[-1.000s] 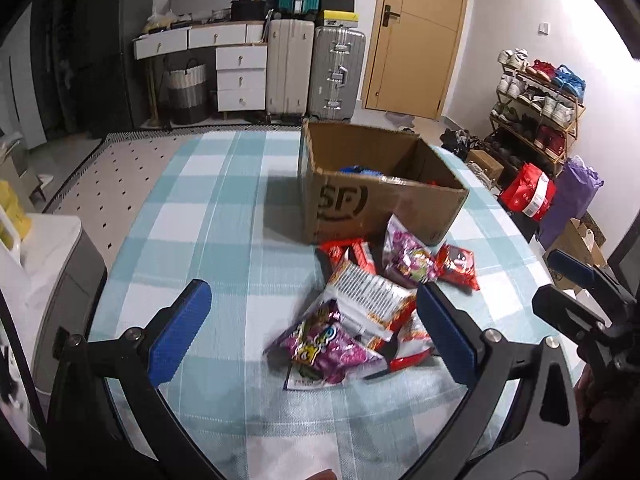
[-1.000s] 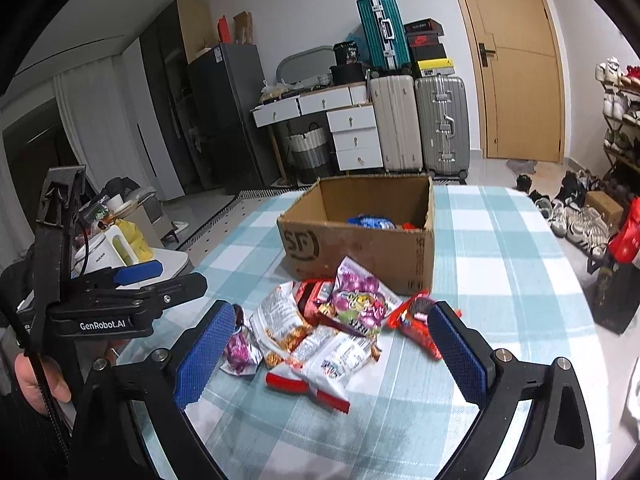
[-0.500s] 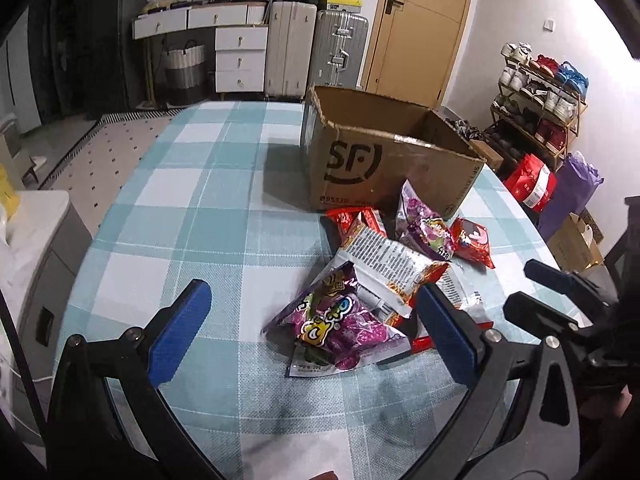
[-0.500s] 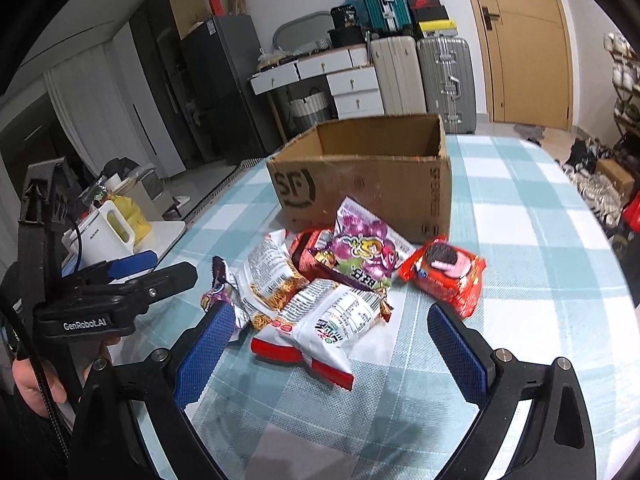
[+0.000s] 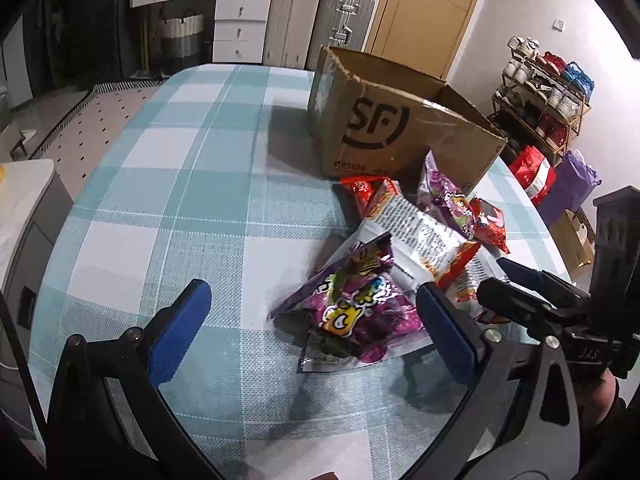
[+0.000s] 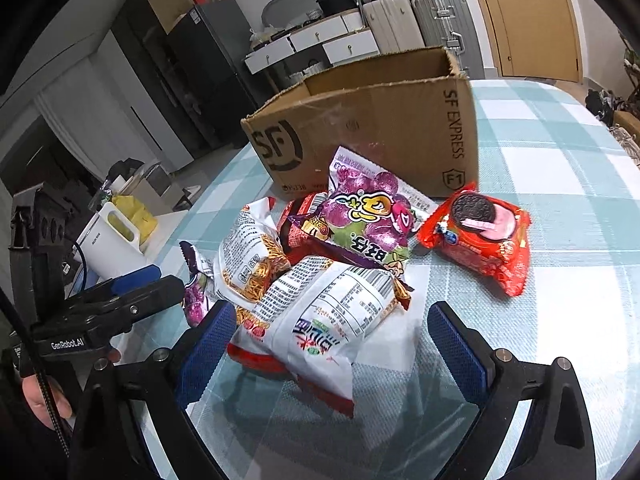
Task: Organize snacks
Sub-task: 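Grasp the white noodle snack bag with the right gripper while the left approaches the purple candy bag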
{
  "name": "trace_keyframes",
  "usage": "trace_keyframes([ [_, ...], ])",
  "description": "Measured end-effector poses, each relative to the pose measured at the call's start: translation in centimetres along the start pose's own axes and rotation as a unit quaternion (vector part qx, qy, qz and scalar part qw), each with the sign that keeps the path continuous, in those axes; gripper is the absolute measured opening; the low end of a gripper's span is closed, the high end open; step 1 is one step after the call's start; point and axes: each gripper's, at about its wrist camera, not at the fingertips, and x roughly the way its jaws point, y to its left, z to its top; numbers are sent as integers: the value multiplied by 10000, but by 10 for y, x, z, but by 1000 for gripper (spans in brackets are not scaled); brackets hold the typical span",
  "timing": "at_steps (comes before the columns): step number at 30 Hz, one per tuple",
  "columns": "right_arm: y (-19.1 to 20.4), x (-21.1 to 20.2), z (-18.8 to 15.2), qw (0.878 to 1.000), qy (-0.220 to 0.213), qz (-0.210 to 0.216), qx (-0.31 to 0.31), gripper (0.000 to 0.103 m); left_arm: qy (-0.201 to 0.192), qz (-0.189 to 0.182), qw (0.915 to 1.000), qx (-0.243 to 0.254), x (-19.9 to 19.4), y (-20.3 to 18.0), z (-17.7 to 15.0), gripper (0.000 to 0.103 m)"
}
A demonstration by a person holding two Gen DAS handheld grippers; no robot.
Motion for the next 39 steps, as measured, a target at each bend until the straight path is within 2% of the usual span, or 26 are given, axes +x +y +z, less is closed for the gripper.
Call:
trace_keyframes([
  [2, -1, 5, 1, 10000, 44, 36, 3, 98, 33, 1, 10000, -49, 2, 3, -1, 102],
  [5, 1, 16, 2, 9997, 157, 176, -31, 90, 56, 20, 9999, -114, 4, 8, -1, 102],
  [6, 2, 19, 2, 9996, 191, 203, -30, 83, 65, 11, 9998, -162, 4, 11, 0, 102],
  [7, 2, 23, 1, 9995, 256, 198, -42, 68, 79, -1, 9998, -205, 5, 13, 0, 102],
  [8, 4, 26, 0, 9993, 319, 192, -68, 61, 93, -20, 9996, -253, 5, 16, 0, 102],
  [12, 1, 26, -5, 9990, 268, 362, -2, 51, 119, 2, 9995, -301, 5, 20, -1, 102],
  [21, -8, 13, -13, 9996, 137, 220, 91, 50, 168, 0, 9995, -271, 5, 15, -4, 102],
  [39, -20, -22, -18, 9995, -159, 225, 182, 50, 389, -94, 9989, -259, 11, 5, -12, 102],
])
